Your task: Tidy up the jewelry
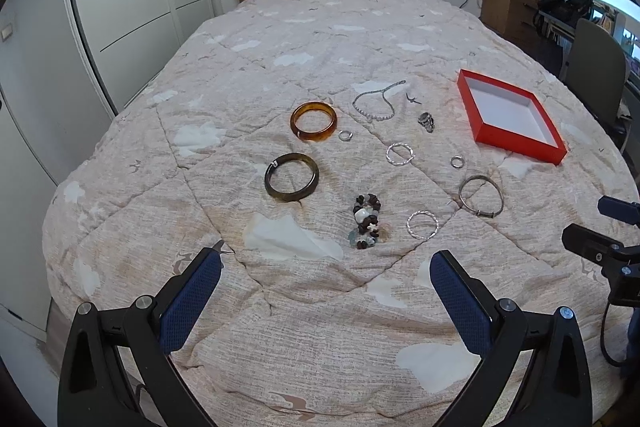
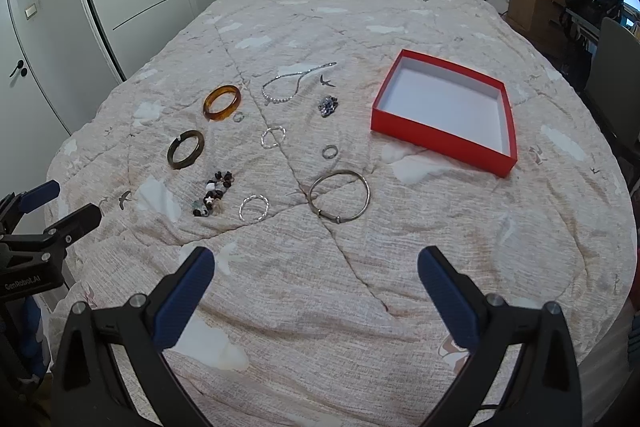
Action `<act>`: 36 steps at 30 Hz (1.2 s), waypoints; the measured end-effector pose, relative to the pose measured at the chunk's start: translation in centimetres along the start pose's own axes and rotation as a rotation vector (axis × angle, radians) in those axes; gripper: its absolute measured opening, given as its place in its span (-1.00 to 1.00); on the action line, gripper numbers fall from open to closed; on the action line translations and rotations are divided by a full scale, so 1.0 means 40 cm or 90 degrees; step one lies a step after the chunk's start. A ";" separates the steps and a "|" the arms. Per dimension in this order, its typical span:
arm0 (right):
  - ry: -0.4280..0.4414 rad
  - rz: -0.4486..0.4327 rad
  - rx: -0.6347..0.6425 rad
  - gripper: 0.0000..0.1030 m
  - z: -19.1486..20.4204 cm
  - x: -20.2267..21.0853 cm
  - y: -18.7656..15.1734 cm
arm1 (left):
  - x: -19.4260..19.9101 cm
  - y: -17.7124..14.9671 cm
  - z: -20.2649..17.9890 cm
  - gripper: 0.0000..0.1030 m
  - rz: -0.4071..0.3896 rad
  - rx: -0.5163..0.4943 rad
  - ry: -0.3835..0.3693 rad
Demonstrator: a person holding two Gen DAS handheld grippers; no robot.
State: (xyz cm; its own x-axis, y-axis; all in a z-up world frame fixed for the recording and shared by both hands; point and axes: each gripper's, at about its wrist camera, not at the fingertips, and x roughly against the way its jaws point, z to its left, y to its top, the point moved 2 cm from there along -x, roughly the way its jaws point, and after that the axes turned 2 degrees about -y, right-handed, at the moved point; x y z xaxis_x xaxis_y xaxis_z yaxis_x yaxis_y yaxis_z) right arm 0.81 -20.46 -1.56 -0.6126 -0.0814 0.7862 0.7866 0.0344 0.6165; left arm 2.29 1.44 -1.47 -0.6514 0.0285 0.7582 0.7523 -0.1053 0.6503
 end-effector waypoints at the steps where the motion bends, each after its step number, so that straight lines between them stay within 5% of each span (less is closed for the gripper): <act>1: 0.000 0.000 0.000 0.98 -0.001 -0.002 0.002 | -0.003 0.000 0.001 0.98 0.001 0.001 -0.002; 27: 0.015 0.013 0.000 0.95 -0.023 -0.040 0.024 | -0.041 0.017 0.006 0.94 0.021 0.011 -0.019; 36: 0.024 0.034 -0.005 0.73 -0.033 -0.071 0.020 | -0.077 0.019 0.007 0.94 0.038 0.016 -0.021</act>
State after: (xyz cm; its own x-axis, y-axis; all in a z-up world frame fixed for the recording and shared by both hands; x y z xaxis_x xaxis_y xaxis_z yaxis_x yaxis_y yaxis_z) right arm 3.28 -21.52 -3.34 -0.5668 -0.1177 0.8154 0.8185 0.0325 0.5736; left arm 4.89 1.56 -3.30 -0.6014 0.0562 0.7970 0.7928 -0.0821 0.6040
